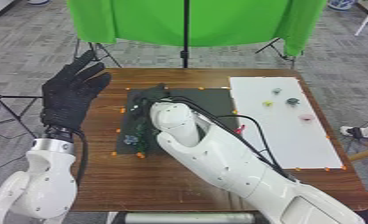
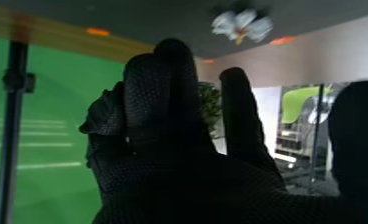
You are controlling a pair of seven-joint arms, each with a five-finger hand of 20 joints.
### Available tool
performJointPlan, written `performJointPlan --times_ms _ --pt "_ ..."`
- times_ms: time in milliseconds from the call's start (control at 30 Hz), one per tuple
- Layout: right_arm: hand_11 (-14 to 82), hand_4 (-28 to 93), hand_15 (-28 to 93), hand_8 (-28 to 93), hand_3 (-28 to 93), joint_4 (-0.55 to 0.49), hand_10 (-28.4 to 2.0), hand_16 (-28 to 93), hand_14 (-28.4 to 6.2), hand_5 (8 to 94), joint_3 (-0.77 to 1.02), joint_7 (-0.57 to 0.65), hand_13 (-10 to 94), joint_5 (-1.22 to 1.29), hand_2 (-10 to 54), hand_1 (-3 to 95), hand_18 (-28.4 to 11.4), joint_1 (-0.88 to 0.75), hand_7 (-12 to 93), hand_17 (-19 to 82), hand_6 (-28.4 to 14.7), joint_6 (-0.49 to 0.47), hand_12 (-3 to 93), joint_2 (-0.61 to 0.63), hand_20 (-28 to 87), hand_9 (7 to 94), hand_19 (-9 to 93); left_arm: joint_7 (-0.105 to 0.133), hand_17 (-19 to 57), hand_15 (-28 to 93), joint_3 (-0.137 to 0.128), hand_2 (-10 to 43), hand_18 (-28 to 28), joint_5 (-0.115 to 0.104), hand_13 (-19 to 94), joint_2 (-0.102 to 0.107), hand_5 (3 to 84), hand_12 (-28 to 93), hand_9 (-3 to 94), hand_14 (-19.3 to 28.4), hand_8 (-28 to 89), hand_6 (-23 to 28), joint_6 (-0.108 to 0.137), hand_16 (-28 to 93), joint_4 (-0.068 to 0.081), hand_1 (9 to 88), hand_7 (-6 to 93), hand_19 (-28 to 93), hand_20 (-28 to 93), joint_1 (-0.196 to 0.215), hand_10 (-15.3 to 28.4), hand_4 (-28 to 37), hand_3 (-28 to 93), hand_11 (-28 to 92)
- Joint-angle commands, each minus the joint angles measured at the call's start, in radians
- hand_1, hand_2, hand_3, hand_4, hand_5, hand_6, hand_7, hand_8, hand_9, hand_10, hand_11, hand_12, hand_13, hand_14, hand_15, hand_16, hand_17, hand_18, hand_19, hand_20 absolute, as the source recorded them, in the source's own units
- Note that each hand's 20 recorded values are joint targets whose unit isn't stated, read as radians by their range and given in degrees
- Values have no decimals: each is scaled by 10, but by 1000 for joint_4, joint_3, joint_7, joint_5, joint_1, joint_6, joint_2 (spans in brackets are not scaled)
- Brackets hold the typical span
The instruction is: Arrange flowers
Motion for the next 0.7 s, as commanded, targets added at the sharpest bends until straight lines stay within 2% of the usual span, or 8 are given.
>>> performJointPlan --times_ms 33,200,300,600,700 --pt "720 -282 932 -92 742 -20 -262 289 -236 288 -54 50 401 37 115 33 -248 30 91 73 55 -48 239 -12 686 422 822 13 -79 550 3 65 261 -4 286 6 401 110 366 284 -89 114 -9 -103 -1 242 127 587 148 25 215 -234 803 270" --pt "736 -283 932 -92 727 -9 -272 312 -249 280 -68 103 389 76 122 28 -250 54 93 64 63 -109 248 -16 693 404 815 22 -79 550 5 64 261 -5 285 10 401 110 367 284 -90 115 -13 -104 -1 242 127 587 148 29 215 -234 804 270" --pt "743 -283 932 -92 723 -4 -278 319 -253 285 -65 119 384 89 126 24 -253 56 92 61 59 -113 252 -19 697 396 811 21 -79 550 5 65 261 -4 284 12 401 110 367 284 -90 115 -12 -104 0 243 127 587 148 27 215 -236 803 270" --pt "740 -283 932 -90 714 -4 -283 319 -257 338 -54 94 380 44 131 20 -256 47 83 55 42 -181 253 -33 704 394 801 29 -79 550 10 65 261 -8 285 17 400 110 367 284 -89 115 -15 -104 1 242 126 588 148 27 215 -233 804 272" --pt "738 -283 932 -90 713 -11 -284 320 -259 362 -47 92 380 39 131 18 -256 35 85 54 38 -201 254 -36 705 395 801 28 -79 551 2 65 261 -5 285 20 399 110 367 284 -89 115 -11 -104 -5 242 126 588 148 39 215 -233 805 273"
